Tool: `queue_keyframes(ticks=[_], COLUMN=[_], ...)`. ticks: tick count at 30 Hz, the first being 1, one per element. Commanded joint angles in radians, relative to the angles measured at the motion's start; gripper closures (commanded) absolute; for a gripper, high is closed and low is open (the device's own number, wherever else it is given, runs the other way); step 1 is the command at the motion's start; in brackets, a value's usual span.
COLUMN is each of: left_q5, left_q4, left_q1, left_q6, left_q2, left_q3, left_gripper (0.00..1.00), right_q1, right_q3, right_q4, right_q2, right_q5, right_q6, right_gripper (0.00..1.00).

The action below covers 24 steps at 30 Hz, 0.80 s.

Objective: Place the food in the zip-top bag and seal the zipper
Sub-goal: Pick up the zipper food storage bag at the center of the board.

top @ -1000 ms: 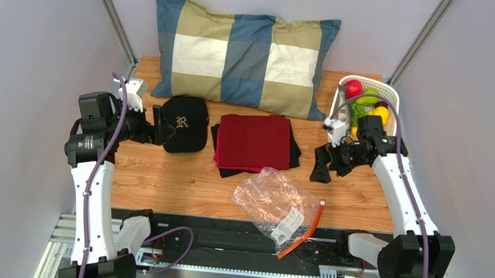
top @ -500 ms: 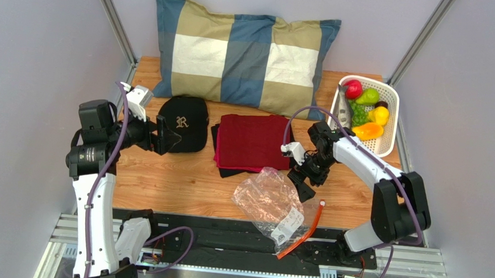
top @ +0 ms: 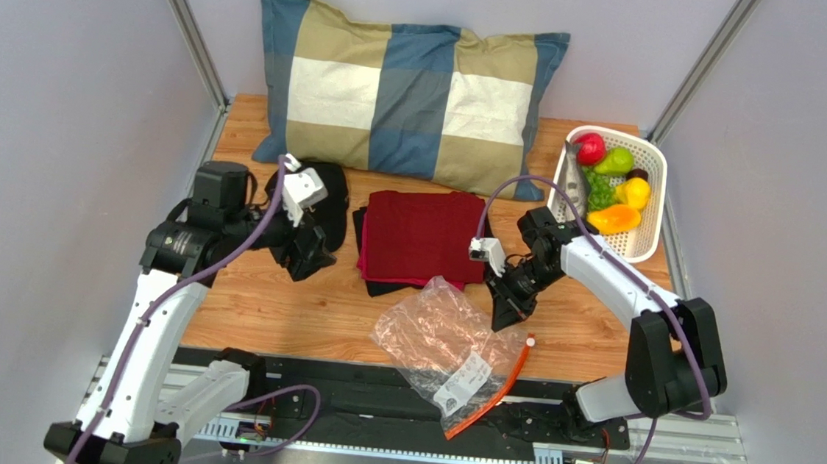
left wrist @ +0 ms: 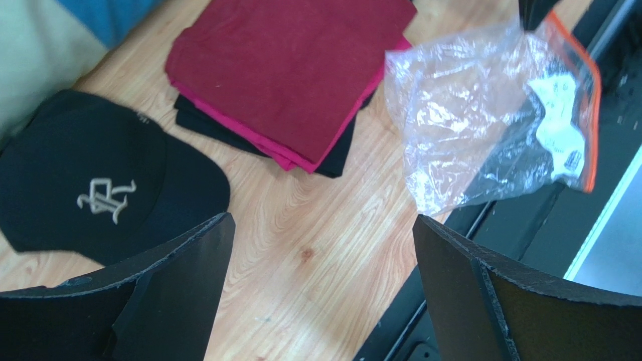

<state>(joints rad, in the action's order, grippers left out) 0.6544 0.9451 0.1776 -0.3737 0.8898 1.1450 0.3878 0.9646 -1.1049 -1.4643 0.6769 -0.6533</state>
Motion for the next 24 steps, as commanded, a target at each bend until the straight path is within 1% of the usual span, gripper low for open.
queue_keyframes(ticks=[1,3,4,5,6,7,9,10,11,12,13,14,15,16,17,18,19,20,21,22,23,24], left_q5=[-0.067,-0.091,-0.088,-0.076,-0.078,-0.09,-0.194,-0.25,-0.372,-0.434,-0.491,-0.625,-0.701,-0.763,-0.877,-0.928,-0.976,-1.057,-1.087,-1.119,-1.175,-1.212], left_q4=[0.006,0.006,0.006,0.004,-0.018,-0.04,-0.118,-0.152,-0.182,-0.237,-0.258,-0.278,-0.319,-0.336,-0.36,-0.411,-0.431,-0.449,-0.485,-0.505,-0.519,-0.546], left_q1=[0.169,0.25,0.323,0.356,0.387,0.464,0.554,0.641,0.695,0.739,0.781,0.884,0.936,0.997,1.092,1.143,1.18,1.21,1.262,1.281,1.301,1.333], left_q6=[-0.111,-0.14,-0.157,-0.174,-0.189,-0.183,-0.151,-0.102,-0.084,-0.064,-0.048,-0.028,-0.025,-0.031,-0.042,-0.047,-0.047,-0.025,-0.012,0.014,0.039,0.098], left_q2=[0.044,0.058,0.066,0.066,0.066,0.064,0.067,0.066,0.064,0.061,0.055,0.055,0.057,0.06,0.063,0.072,0.083,0.095,0.121,0.133,0.147,0.173], left_q3=[0.059,0.062,0.061,0.061,0.058,0.049,0.039,0.023,0.013,0.003,-0.014,-0.022,-0.033,-0.054,-0.07,-0.083,-0.105,-0.113,-0.117,-0.126,-0.126,-0.126], left_gripper=[0.03,0.03,0.03,0.01,0.01,0.01,0.01,0.03,0.05,0.08,0.1,0.17,0.18,0.18,0.17,0.16,0.16,0.16,0.16,0.16,0.16,0.16], right_q1=[-0.001,0.002,0.0,0.002,0.0,0.002,0.002,0.002,0.002,0.0,0.002,0.002,0.0,0.0,0.0,-0.001,-0.001,-0.007,-0.006,-0.01,-0.01,-0.02], right_q3=[0.046,0.071,0.08,0.107,0.118,0.128,0.123,0.114,0.1,0.07,0.056,0.042,0.017,0.002,-0.01,-0.023,-0.049,-0.058,-0.07,-0.087,-0.093,-0.096], right_q4=[0.04,0.037,0.034,0.036,0.039,0.06,0.114,0.196,0.245,0.301,0.401,0.449,0.489,0.569,0.609,0.682,0.721,0.755,0.831,0.862,0.887,0.914], right_q2=[0.114,0.154,0.163,0.171,0.182,0.185,0.188,0.187,0.183,0.183,0.179,0.177,0.177,0.177,0.177,0.174,0.17,0.164,0.159,0.154,0.138,0.128], right_q5=[0.16,0.2,0.24,0.259,0.277,0.327,0.387,0.448,0.478,0.501,0.533,0.542,0.55,0.558,0.569,0.572,0.573,0.572,0.572,0.567,0.564,0.549], right_q6=[0.073,0.113,0.128,0.147,0.202,0.234,0.331,0.445,0.522,0.59,0.721,0.775,0.823,0.924,0.967,1.018,1.061,1.146,1.188,1.228,1.307,1.334], right_gripper=[1.0,1.0,1.0,1.0,1.0,1.0,1.0,1.0,1.0,1.0,1.0,1.0,1.0,1.0,1.0,1.0,1.0,1.0,1.0,1.0,1.0,1.0])
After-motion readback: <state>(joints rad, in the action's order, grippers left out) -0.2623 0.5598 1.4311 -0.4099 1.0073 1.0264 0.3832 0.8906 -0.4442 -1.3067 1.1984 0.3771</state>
